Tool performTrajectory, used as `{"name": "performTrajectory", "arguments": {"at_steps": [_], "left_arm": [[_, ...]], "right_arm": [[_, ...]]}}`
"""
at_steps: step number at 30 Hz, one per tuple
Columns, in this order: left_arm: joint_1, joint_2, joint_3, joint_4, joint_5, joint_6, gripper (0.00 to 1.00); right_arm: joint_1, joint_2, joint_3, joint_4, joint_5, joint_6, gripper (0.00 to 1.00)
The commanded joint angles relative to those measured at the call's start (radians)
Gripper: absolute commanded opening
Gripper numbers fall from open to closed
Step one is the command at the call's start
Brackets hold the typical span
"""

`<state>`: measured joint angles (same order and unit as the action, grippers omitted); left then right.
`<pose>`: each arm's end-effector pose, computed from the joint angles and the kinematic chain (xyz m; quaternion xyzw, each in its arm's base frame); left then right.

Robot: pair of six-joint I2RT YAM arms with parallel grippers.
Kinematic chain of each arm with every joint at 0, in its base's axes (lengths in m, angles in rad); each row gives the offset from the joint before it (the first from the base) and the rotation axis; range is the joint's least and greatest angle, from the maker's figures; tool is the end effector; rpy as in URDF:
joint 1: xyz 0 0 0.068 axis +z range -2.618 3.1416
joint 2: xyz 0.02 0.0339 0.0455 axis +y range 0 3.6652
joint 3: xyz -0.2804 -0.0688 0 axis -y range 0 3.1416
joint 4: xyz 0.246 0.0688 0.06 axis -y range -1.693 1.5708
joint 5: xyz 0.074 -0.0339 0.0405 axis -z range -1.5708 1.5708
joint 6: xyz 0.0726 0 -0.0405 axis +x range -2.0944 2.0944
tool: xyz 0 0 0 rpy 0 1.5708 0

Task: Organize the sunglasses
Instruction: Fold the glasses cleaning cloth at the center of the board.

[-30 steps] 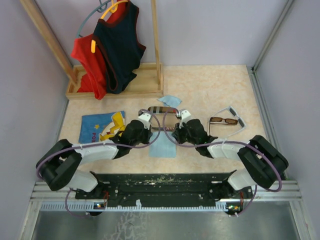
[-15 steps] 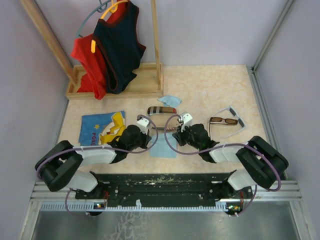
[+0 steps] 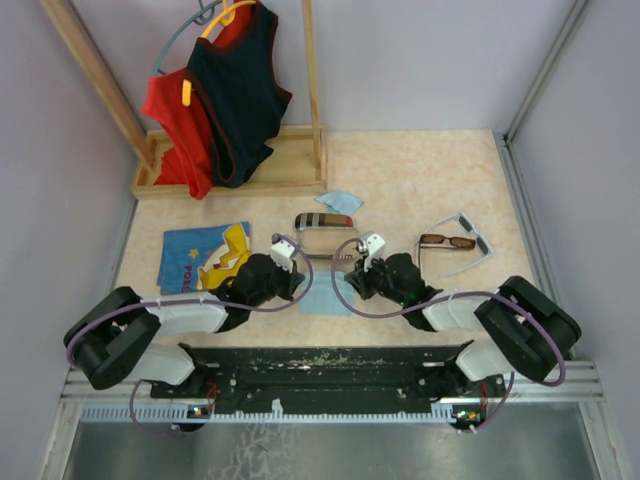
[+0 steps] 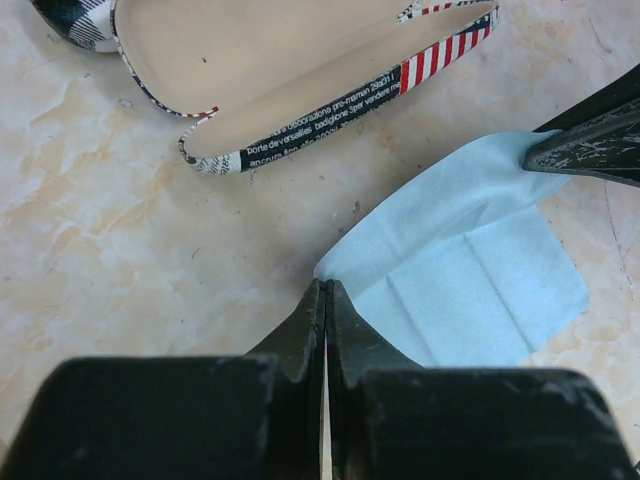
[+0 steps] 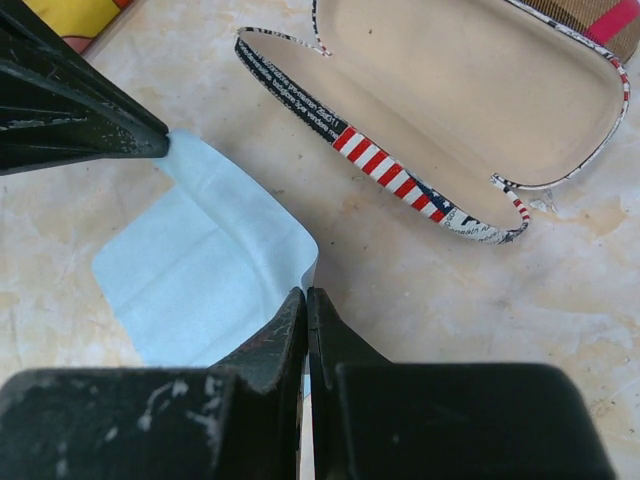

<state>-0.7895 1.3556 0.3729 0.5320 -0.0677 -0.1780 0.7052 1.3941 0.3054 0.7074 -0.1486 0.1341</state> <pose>0.1995 -0.1942 0.1523 0.2377 0.8129 -0.2215 0.4833 0.2011 0.1853 0.1451 -0.2726 0.7808 0.2838 0.4852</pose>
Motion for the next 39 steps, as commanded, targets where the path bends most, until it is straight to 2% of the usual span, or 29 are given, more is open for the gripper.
{"name": "performTrajectory", "arguments": {"at_steps": [1, 11, 19, 39], "left_arm": [[0.006, -0.019, -0.019, 0.051, 0.037, 0.006, 0.01], [0.006, -0.024, -0.037, 0.049, 0.019, -0.009, 0.01], [0.006, -0.020, -0.024, 0.052, 0.033, 0.011, 0.01], [0.006, -0.054, -0.093, 0.112, 0.141, -0.019, 0.01]], "right_arm": [[0.003, -0.053, -0.015, 0.052, -0.039, -0.010, 0.02], [0.004, -0.086, -0.054, 0.085, 0.032, -0.001, 0.02], [0.004, -0.049, -0.049, 0.178, 0.014, -0.029, 0.03], [0.005, -0.106, -0.095, 0.091, -0.058, 0.037, 0.09]]}}
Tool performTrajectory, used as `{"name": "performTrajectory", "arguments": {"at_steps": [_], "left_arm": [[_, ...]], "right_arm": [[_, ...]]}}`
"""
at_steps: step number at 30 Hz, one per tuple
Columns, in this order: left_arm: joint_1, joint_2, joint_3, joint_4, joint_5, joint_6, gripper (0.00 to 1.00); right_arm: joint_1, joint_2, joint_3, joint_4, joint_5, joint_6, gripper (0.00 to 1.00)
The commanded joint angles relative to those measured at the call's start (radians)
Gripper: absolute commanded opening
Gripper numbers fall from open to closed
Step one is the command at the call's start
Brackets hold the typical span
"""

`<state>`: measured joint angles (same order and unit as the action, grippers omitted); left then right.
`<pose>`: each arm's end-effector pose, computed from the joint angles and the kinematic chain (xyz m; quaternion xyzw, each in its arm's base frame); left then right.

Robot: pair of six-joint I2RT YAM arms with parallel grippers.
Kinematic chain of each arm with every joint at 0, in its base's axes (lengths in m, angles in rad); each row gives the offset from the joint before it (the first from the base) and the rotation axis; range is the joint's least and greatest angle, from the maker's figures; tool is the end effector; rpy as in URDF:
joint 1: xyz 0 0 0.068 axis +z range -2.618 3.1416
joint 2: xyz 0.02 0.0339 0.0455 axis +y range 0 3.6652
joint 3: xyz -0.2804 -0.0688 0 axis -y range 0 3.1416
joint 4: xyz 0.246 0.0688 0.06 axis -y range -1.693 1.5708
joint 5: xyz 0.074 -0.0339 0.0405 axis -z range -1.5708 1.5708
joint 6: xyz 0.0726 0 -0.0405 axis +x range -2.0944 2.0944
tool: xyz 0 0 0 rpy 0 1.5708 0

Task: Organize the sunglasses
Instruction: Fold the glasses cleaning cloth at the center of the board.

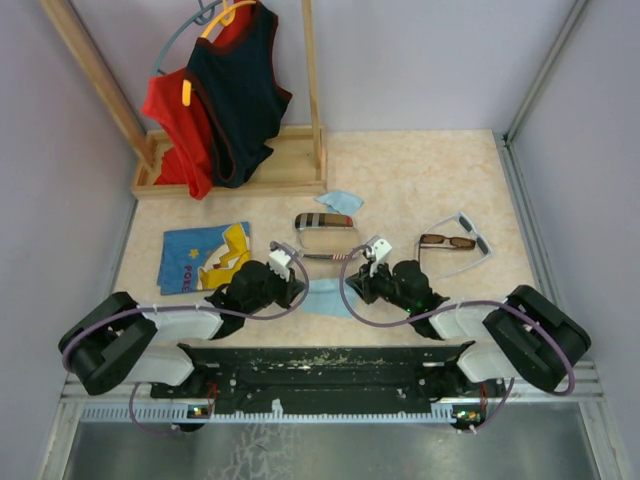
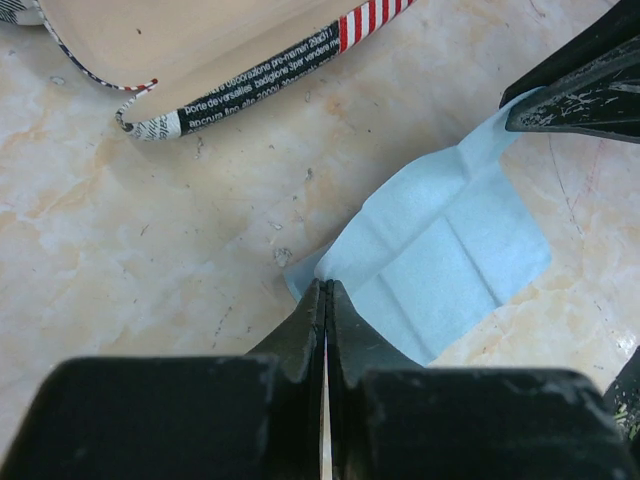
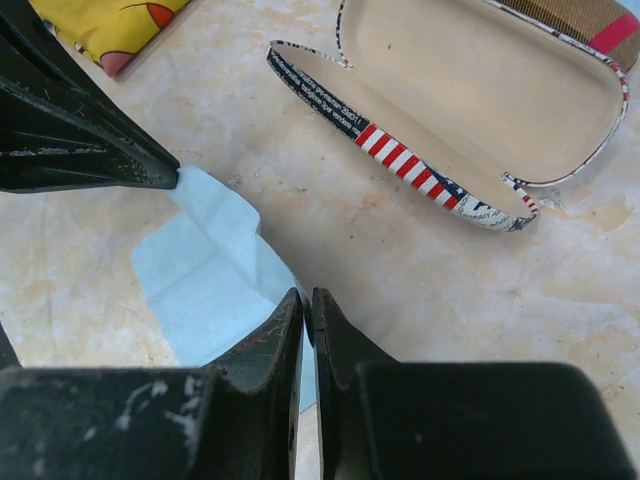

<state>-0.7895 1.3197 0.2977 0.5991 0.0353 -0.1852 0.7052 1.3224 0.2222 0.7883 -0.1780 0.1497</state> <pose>0.1837 -0.1889 0.1464 0.2590 0.7987 -0.2673 0.4727 0.1855 0.1748 0.1486 -0.2711 0.7599 0.3085 0.5038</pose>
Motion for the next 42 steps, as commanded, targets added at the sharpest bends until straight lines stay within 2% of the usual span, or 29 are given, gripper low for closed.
{"name": "performTrajectory", "arguments": {"at_steps": [1, 13, 20, 23, 28, 30, 34, 37, 42], "left_arm": [[0.006, -0.018, -0.018, 0.044, 0.039, -0.013, 0.02], [0.007, -0.005, -0.023, 0.038, 0.028, -0.046, 0.17], [0.006, -0.031, -0.042, 0.020, 0.017, -0.071, 0.31], [0.006, -0.062, -0.061, 0.009, 0.004, -0.090, 0.36], [0.006, -0.107, -0.075, -0.023, -0.059, -0.134, 0.45], [0.006, -0.111, -0.061, -0.055, -0.104, -0.162, 0.46], [0.010, -0.094, -0.005, -0.149, -0.148, -0.200, 0.49], [0.014, -0.076, 0.026, -0.181, -0.136, -0.231, 0.50], [0.017, -0.031, 0.062, -0.221, -0.081, -0.280, 0.50]], "right_arm": [[0.005, -0.036, -0.014, 0.006, -0.031, 0.026, 0.09], [0.011, -0.052, -0.054, 0.000, -0.049, 0.073, 0.14], [0.013, -0.067, -0.066, -0.014, -0.078, 0.095, 0.20], [0.013, -0.077, -0.065, -0.037, -0.099, 0.106, 0.25], [0.017, -0.123, -0.041, -0.143, -0.136, 0.129, 0.40], [0.020, -0.161, -0.028, -0.192, -0.132, 0.136, 0.42], [0.022, -0.262, -0.022, -0.293, -0.047, 0.171, 0.42], [0.022, -0.325, -0.002, -0.400, 0.133, 0.226, 0.43], [0.020, -0.325, 0.074, -0.591, 0.318, 0.333, 0.42]]}}
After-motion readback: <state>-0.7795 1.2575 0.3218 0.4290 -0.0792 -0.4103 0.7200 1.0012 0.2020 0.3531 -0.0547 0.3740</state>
